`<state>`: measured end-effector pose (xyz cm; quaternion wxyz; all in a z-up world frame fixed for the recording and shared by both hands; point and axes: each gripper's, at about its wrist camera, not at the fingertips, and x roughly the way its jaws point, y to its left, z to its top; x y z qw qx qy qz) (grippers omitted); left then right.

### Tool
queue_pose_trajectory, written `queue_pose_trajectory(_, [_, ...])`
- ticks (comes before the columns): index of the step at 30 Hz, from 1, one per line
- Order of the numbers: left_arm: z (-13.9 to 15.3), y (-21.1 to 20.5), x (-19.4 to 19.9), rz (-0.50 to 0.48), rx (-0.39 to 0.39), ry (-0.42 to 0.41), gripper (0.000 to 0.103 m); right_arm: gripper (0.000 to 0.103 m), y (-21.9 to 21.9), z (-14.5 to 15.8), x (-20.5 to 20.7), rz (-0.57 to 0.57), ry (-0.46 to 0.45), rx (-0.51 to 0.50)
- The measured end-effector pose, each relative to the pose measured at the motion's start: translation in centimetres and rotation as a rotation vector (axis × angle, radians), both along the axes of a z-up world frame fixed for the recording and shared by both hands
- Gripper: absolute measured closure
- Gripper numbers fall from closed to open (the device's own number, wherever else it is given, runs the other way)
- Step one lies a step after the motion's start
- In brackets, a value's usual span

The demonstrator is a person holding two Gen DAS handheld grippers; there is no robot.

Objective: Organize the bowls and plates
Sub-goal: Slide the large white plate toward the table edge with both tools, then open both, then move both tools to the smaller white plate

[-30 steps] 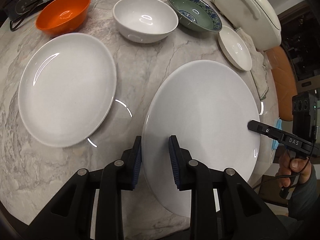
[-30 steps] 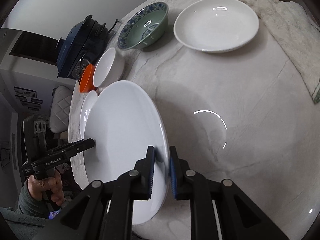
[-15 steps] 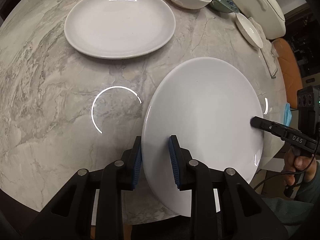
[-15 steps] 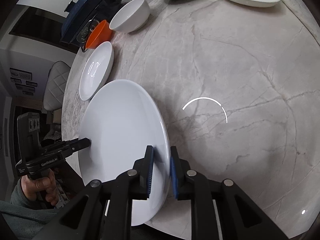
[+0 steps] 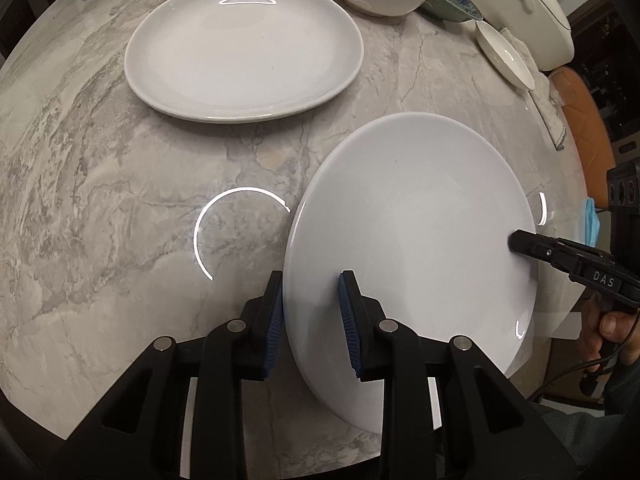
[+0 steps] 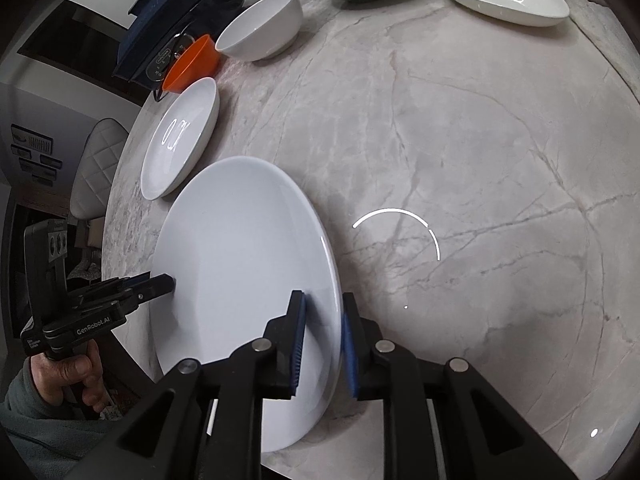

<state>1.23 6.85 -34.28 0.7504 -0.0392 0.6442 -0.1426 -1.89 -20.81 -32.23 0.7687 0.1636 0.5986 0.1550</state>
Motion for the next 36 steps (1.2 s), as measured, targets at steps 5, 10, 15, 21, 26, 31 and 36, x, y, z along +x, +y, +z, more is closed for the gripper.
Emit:
queue_pose_trajectory(5, [0.6, -0.8, 0.4, 0.016, 0.029, -0.022, 0.049, 0.08, 0.7, -0.1, -0.2, 0.024, -0.031, -0.057])
queue_pose_trajectory(10, [5.1, -0.1, 0.4, 0.064, 0.092, -0.137, 0.02, 0.048, -0.1, 1.1, -0.6, -0.025, -0.055, -0.095])
queue_pose_trajectory(15, [10.1, 0.7, 1.3, 0.14, 0.132, -0.257, 0.004, 0.02, -1.6, 4.2, -0.9, -0.101, -0.126, -0.137])
queue_pose_trajectory(21, [12.1, 1.3, 2.1, 0.158, 0.173, -0.297, 0.002, 0.018, -2.0, 6.1, 0.3, -0.114, -0.13, -0.157])
queue_pose_trajectory(26, [11.8, 1.5, 1.8, 0.172, 0.2, -0.281, 0.002, 0.018, -1.6, 7.2, 1.4, -0.093, -0.154, -0.146])
queue_pose_trajectory(31, [11.4, 1.6, 2.5, 0.196, 0.203, -0.274, 0.002, 0.018, -1.2, 8.0, 3.4, -0.069, -0.167, -0.117])
queue_pose_trajectory(36, [11.2, 1.7, 3.6, 0.219, 0.208, -0.267, 0.002, 0.018, -0.1, 8.8, 5.8, -0.024, -0.182, -0.104])
